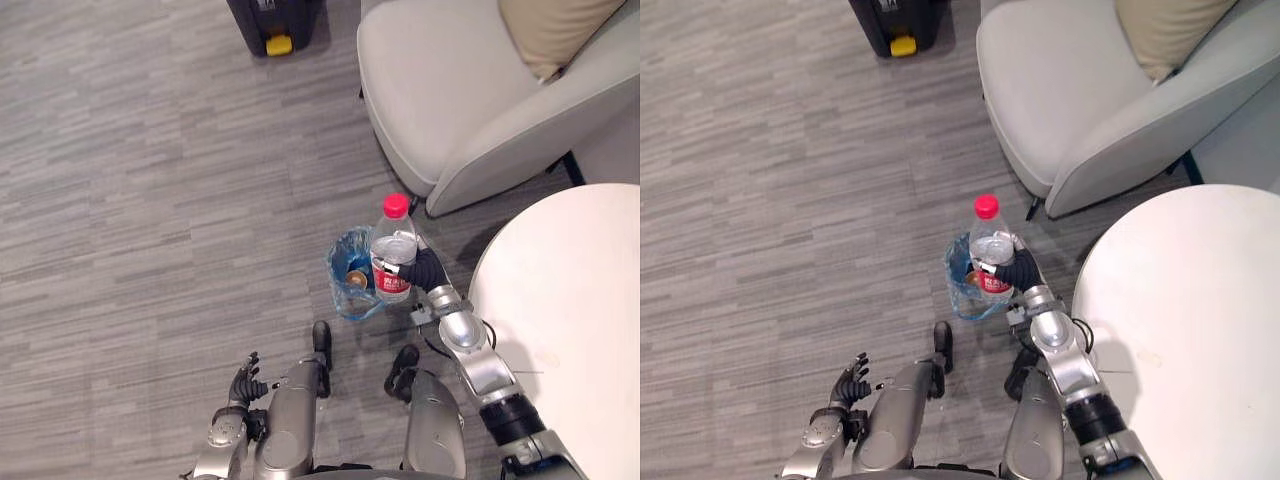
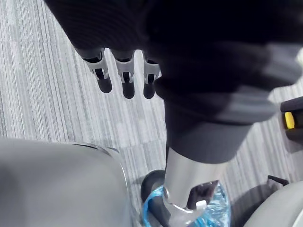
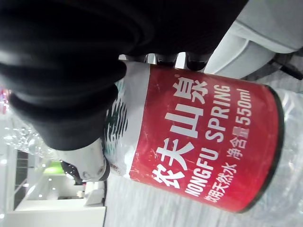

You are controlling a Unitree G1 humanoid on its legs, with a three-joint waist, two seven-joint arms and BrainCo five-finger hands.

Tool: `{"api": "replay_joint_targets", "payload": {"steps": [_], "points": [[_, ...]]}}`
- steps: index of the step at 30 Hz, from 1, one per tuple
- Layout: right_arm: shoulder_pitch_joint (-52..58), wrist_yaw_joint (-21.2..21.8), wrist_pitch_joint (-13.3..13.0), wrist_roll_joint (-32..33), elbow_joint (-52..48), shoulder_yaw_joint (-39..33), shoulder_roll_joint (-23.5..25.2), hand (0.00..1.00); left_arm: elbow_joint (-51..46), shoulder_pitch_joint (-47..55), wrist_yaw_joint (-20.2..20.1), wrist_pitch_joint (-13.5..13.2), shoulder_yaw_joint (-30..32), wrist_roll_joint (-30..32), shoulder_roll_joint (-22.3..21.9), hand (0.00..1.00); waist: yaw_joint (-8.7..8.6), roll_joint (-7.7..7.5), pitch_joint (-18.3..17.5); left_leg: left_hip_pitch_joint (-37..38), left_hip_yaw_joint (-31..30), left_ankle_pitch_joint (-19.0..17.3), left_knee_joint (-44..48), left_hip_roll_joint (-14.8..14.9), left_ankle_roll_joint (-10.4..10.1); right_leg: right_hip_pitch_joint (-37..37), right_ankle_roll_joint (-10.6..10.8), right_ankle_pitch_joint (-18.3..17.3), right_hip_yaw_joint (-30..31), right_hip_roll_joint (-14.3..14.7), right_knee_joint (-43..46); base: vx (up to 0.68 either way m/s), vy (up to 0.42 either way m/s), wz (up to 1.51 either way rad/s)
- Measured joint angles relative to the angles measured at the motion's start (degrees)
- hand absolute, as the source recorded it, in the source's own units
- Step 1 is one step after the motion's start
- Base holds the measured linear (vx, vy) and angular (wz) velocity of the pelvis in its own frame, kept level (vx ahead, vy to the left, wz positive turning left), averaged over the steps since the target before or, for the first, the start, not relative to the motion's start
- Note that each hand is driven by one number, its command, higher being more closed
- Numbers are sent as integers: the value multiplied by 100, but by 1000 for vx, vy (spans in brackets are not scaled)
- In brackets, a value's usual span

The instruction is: Gather rubbish on tea table into small bin, then transfer packed bag to large trash can.

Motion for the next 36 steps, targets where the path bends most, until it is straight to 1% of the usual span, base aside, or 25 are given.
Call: {"api": "replay_joint_targets", "payload": {"steps": [2,4,6,8,9,11,13,15,17,21,23,25,26,28,30,31,34,36], "points": [[-290,-67,3,-84,204,15,-91,100,2,-235,55,0,-34,0,12,0,7,12,103,-287,5,21,243,0,93,-262,-48,-35,7,-79,204,56,-26,8],[-555,-183,7,-125,355,8,-105,100,-17,-439,88,-6,-77,-2,11,0,12,42,141,-608,4,-37,490,17,170,-551,-78,-83,37,-95,422,21,-13,1],[-759,-331,8,-133,355,-7,-87,100,-38,-623,104,-20,-96,-7,7,0,13,57,162,-953,40,-126,743,46,184,-907,-112,-148,123,-158,654,-13,-17,-6],[-922,-469,12,-186,338,-92,-29,100,-158,-779,119,-48,-85,-18,-41,0,17,84,258,-1361,73,-335,1166,110,209,-1289,-131,-295,220,-198,1008,-63,-30,-8],[-929,-512,12,-204,315,-111,-23,100,-232,-779,129,-60,-81,-19,-64,0,25,85,260,-1477,77,-401,1278,123,188,-1402,-133,-332,248,-208,1110,-80,-32,-8],[-941,-633,22,-223,189,-194,-12,100,-482,-831,210,-66,-21,-56,-186,0,135,83,264,-1924,138,-552,1662,215,193,-1856,-168,-439,330,-275,1446,-79,-36,-11],[-1002,-658,34,-224,62,-236,-11,100,-646,-949,226,-69,77,-68,-266,0,133,79,273,-2284,118,-592,1868,231,217,-2202,-197,-513,346,-315,1696,-65,-33,8],[-1196,-691,37,-223,59,-264,-14,100,-755,-1142,233,-73,77,-115,-279,0,141,76,404,-2550,85,-595,2106,260,219,-2416,-234,-594,325,-364,1935,-52,-29,14],[-1487,-763,40,-222,56,-323,-16,100,-979,-1275,239,-92,81,-122,-330,0,146,57,453,-3023,37,-627,2385,296,236,-2862,-294,-688,335,-407,2243,-67,-37,9],[-1896,-794,110,-216,56,-361,-87,100,-1274,-1462,328,-131,188,-238,-375,0,164,35,562,-3563,-28,-633,2717,313,229,-3411,-377,-801,384,-495,2671,-63,-34,8],[-2078,-795,124,-208,56,-332,-122,100,-1446,-1517,340,-175,283,-244,-372,0,178,33,563,-3884,-53,-631,2854,351,219,-3733,-357,-824,410,-496,2838,-73,-31,0],[-2134,-795,131,-192,57,-329,-127,100,-1540,-1523,343,-186,293,-254,-367,0,204,32,564,-4005,-47,-629,2900,384,216,-3855,-328,-841,414,-493,2892,-65,-26,0],[-2190,-795,152,-99,65,-327,-123,100,-1614,-1591,351,-191,300,-355,-367,0,229,32,564,-4151,-40,-606,2910,409,186,-4014,-333,-853,417,-496,2945,-79,-30,4],[-2255,-792,185,22,73,-328,-122,100,-1682,-1631,359,-197,303,-358,-366,0,242,32,565,-4248,-28,-583,2888,437,153,-4113,-330,-856,401,-497,2954,-69,-23,7],[-2356,-790,213,244,121,-325,-106,100,-1771,-1634,367,-203,299,-470,-369,0,248,30,565,-4328,34,-527,2816,491,128,-4207,-330,-856,374,-501,2944,-49,-17,10],[-2445,-808,235,312,194,-327,-102,100,-1791,-1642,401,-202,299,-495,-369,0,248,26,568,-4354,68,-434,2718,490,134,-4256,-333,-854,352,-526,2929,-56,-24,16],[-2680,-868,259,451,411,-321,-86,100,-1839,-1663,455,-202,302,-579,-369,0,265,9,575,-4409,59,-302,2553,487,103,-4314,-337,-851,263,-549,2879,-47,-18,15],[-2999,-875,267,460,549,-323,-115,100,-1940,-1677,463,-206,305,-692,-365,0,269,1,578,-4522,24,-191,2476,487,98,-4407,-388,-821,194,-547,2854,-53,-10,10]]}}
